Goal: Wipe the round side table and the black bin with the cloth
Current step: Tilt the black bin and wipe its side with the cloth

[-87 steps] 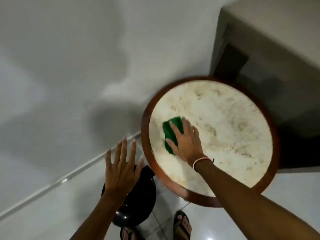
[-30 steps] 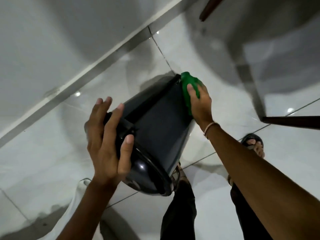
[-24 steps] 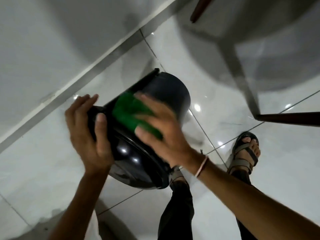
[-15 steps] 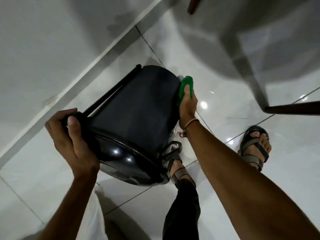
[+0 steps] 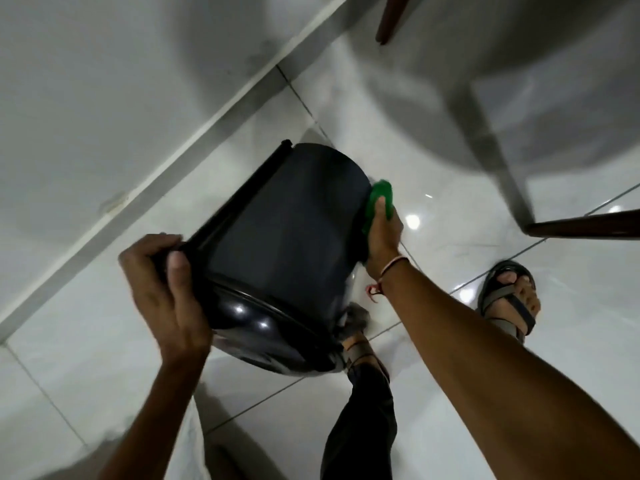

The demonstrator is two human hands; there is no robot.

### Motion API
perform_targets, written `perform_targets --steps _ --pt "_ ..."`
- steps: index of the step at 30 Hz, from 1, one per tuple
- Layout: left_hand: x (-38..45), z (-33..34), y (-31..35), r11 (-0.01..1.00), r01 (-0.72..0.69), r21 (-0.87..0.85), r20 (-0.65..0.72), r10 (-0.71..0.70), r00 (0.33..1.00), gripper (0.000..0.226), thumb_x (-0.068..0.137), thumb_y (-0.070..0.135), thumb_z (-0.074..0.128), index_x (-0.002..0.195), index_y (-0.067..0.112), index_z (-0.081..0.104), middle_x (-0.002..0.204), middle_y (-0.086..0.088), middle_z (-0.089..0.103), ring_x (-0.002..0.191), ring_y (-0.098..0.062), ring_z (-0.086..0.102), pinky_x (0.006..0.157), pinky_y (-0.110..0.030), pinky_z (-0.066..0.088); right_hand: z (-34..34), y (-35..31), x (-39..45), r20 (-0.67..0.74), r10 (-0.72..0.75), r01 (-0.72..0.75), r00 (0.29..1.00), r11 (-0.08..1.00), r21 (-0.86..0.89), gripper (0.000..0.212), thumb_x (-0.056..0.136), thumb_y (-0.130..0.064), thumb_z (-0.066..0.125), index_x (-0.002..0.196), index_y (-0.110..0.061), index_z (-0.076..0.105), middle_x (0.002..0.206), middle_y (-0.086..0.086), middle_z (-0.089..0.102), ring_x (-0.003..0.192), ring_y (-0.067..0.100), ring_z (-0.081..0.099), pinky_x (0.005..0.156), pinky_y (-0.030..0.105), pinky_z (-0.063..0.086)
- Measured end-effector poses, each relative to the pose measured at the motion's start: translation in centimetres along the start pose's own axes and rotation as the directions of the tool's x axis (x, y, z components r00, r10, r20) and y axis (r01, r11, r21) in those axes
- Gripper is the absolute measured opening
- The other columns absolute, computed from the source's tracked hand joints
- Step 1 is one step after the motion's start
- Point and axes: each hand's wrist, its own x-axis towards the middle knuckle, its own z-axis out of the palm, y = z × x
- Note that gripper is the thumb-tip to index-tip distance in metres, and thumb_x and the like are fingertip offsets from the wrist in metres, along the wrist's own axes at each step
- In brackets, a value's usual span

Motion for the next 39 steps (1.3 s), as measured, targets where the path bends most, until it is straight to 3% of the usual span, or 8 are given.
perform_targets --steps 6,10,17,26,28,31,33,39 --pt "-5.5 1.0 6.1 0.963 -0.269 -0.028 0.355 0.261 0.898 0.044 0.112 0.044 0.043 0.119 0.008 0.067 0.142 -0.012 0.061 0.147 -0.03 0.052 0.126 -0.059 0.036 -7.1 -5.6 -3.1 0.072 -0.275 0.28 0.959 0.958 -0.067 0.035 0.11 -0.032 0.051 0.129 -0.007 0.066 0.107 -0.001 0.068 0.098 0.014 0.064 0.089 0.033 0.053" --pt "-7.5 3.0 7.9 1.0 0.027 0.012 0.252 -0.029 0.967 0.061 0.115 0.056 0.024 0.168 0.026 0.031 0.179 -0.003 0.026 0.172 -0.007 0.015 0.138 -0.064 0.011 -8.5 -7.5 -9.0 0.46 -0.417 0.553 0.784 0.805 -0.215 0.031 0.103 -0.032 0.052 0.133 -0.029 0.062 0.133 -0.006 0.068 0.12 -0.008 0.063 0.103 0.011 0.048" --pt "-9.5 5.6 8.6 0.977 0.206 -0.053 0.266 -0.185 0.946 0.067 0.11 0.071 0.025 0.171 0.047 0.013 0.188 0.003 0.005 0.174 -0.009 -0.002 0.14 -0.065 0.006 -9.4 -5.8 -9.4 0.773 -0.414 0.816 0.481 0.534 -0.222 0.041 0.107 -0.037 0.048 0.147 -0.026 0.055 0.16 -0.005 0.05 0.153 0.005 0.041 0.128 0.026 0.029" --pt "-15.1 5.1 7.4 0.999 0.008 -0.04 0.306 0.004 0.952 0.075 0.109 0.072 0.028 0.175 0.037 0.017 0.186 -0.015 0.008 0.175 -0.035 0.002 0.133 -0.078 0.01 -10.7 -4.2 1.6 0.22 -0.128 0.25 0.967 0.645 -0.722 0.041 0.11 -0.039 0.048 0.142 -0.015 0.058 0.148 0.012 0.06 0.137 0.037 0.057 0.116 0.046 0.046" --pt "-14.6 5.0 6.8 0.997 0.024 -0.067 0.286 -0.004 0.958 0.073 0.111 0.07 0.029 0.175 0.035 0.019 0.186 -0.016 0.008 0.175 -0.035 0.002 0.132 -0.08 0.011 -10.1 -4.2 -1.5 0.445 -0.268 0.506 0.855 0.624 -0.596 0.039 0.107 -0.038 0.053 0.141 -0.021 0.062 0.151 0.005 0.059 0.137 0.028 0.058 0.117 0.032 0.044" --pt "-14.2 4.8 5.7 0.994 0.032 -0.1 0.28 -0.003 0.96 0.074 0.111 0.069 0.029 0.175 0.032 0.021 0.186 -0.014 0.007 0.173 -0.042 0.005 0.129 -0.084 0.014 -9.8 -1.2 -8.8 0.808 -0.424 0.877 0.41 0.425 -0.222 0.044 0.106 -0.048 0.05 0.148 -0.036 0.053 0.167 -0.005 0.041 0.155 0.016 0.039 0.128 0.033 0.024" --pt "-14.8 4.4 5.2 0.993 0.032 -0.112 0.289 0.002 0.957 0.075 0.111 0.069 0.03 0.175 0.031 0.021 0.186 -0.015 0.006 0.172 -0.047 0.007 0.127 -0.085 0.016 -10.0 -0.5 -8.8 0.834 -0.436 0.922 0.338 0.333 -0.2 0.044 0.107 -0.052 0.043 0.147 -0.036 0.051 0.167 -0.001 0.041 0.157 0.019 0.038 0.13 0.042 0.021" --pt "-15.0 4.9 5.8 0.995 -0.081 -0.058 0.355 0.096 0.93 0.078 0.108 0.075 0.029 0.175 0.037 0.019 0.187 -0.006 0.003 0.174 -0.038 0.003 0.128 -0.085 0.012 -9.8 -4.0 3.8 0.262 -0.091 0.27 0.961 0.525 -0.807 0.045 0.104 -0.046 0.056 0.139 -0.019 0.062 0.143 0.014 0.066 0.13 0.039 0.062 0.112 0.04 0.047"
